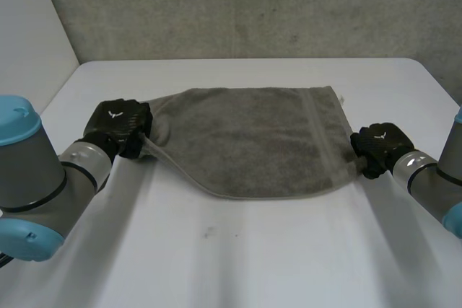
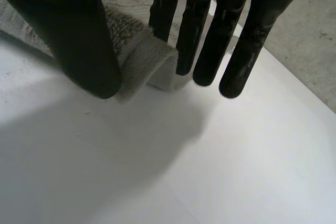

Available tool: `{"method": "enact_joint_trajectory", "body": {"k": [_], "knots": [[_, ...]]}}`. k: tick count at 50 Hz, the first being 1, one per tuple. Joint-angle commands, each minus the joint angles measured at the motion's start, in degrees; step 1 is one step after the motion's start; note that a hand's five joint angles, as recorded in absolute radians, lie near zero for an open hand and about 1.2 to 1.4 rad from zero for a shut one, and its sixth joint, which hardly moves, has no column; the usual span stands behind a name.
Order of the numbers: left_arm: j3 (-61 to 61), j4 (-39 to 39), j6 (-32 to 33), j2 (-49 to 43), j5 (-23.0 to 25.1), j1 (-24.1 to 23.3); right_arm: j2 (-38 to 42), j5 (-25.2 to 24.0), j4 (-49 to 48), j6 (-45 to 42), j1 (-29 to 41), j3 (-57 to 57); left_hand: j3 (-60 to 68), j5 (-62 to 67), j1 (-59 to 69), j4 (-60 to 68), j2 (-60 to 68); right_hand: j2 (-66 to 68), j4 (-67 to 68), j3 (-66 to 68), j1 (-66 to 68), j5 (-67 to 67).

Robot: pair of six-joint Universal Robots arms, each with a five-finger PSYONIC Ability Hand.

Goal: Fold the towel.

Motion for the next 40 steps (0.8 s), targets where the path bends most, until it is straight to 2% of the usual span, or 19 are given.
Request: {"method": "enact_joint_trajectory", "body": {"k": [1, 6, 12, 16, 17, 18, 19, 20, 22, 23, 24, 34, 36, 40], "knots": [[-0.6, 0.0, 0.0, -0.1, 0.0, 0.0, -1.8, 0.4, 0.4, 0.1, 0.0, 1.2, 10.3, 11.1, 14.1, 10.2, 10.3, 29.3, 28.9, 28.8, 36.6, 31.2], [-2.4, -0.7, 0.3, 0.1, -0.4, -0.2, -7.6, 1.4, 2.8, -1.0, -0.9, 4.6, 10.3, 11.1, 14.1, 10.2, 10.3, 29.3, 28.9, 28.8, 36.6, 31.2], [-5.3, -1.9, 0.4, 0.5, -0.8, -0.3, -9.4, 2.1, 8.6, -1.7, -1.0, 6.4, 10.3, 11.1, 14.1, 10.2, 10.3, 29.3, 28.9, 28.8, 36.6, 31.2], [-8.0, -5.5, 1.6, 0.7, -0.7, -0.2, -10.0, 2.0, 9.3, -2.3, -2.6, 7.2, 10.3, 11.1, 14.1, 10.2, 10.3, 29.3, 28.9, 28.8, 36.6, 31.2], [-8.9, -6.7, 2.8, 0.7, -0.7, -0.2, -10.0, 1.9, 9.2, -3.2, -3.6, 7.5, 2.7, 3.4, 6.5, 2.6, 2.6, 29.3, 28.9, 28.8, 36.6, 31.2], [-8.9, -6.7, 2.8, 0.7, -0.7, -0.2, -10.0, 1.9, 9.2, -3.2, -3.6, 7.5, 2.6, 3.4, 6.4, 2.5, 2.5, 29.3, 28.9, 28.8, 36.6, 31.2], [-9.8, -8.0, 4.6, 0.6, -0.7, -0.2, -9.9, 2.0, 9.3, -4.1, -4.0, 7.6, -6.9, -6.1, -3.1, -7.0, -6.9, 29.3, 28.9, 28.8, 36.6, 31.2], [-9.8, -8.0, 4.6, 0.6, -0.7, -0.2, -9.7, 2.1, 9.3, -5.1, -4.1, 7.5, -7.0, -6.2, -3.2, -7.1, -7.0, 29.3, 28.9, 28.8, 36.6, 31.2], [-11.4, -10.5, 8.8, 0.6, -0.8, -0.3, -9.4, 2.2, 9.3, -5.8, -4.1, 7.5, -19.7, -19.0, -15.9, -19.8, -19.8, 29.3, 28.9, 28.8, 36.6, 31.2], [-11.4, -10.5, 8.8, 0.6, -0.8, -0.3, -9.2, 2.1, 9.2, -6.2, -4.2, 7.5, -19.8, -19.0, -16.0, -19.9, -19.8, 29.3, 28.9, 28.8, 36.6, 31.2], [-11.8, -11.4, 10.4, 0.7, -1.0, -0.4, -9.2, 2.1, 9.2, -6.2, -4.2, 7.5, -25.1, -24.3, -21.3, -25.2, -25.2, 29.3, 28.9, 28.8, 36.6, 31.2], [-9.5, -11.3, 12.6, 4.8, -0.5, -0.9, -9.5, 2.1, 7.9, -6.4, -4.4, 7.5, -29.9, -29.1, -26.0, -30.0, -29.9, 29.3, 28.9, 28.8, 36.6, 31.2], [-7.3, -11.2, 12.6, 5.2, -0.5, -1.2, -9.5, 2.1, 7.9, -6.4, -4.5, 7.6, -37.2, -36.5, -33.4, -37.3, -37.3, 29.3, 28.9, 28.8, 36.6, 31.2], [-5.7, -10.8, 12.7, 5.4, -0.2, -1.6, -9.5, 2.0, 7.6, -6.4, -4.8, 7.9, -41.7, -40.9, -37.8, -41.7, -41.7, 29.3, 28.9, 28.8, 36.6, 31.2]]}}
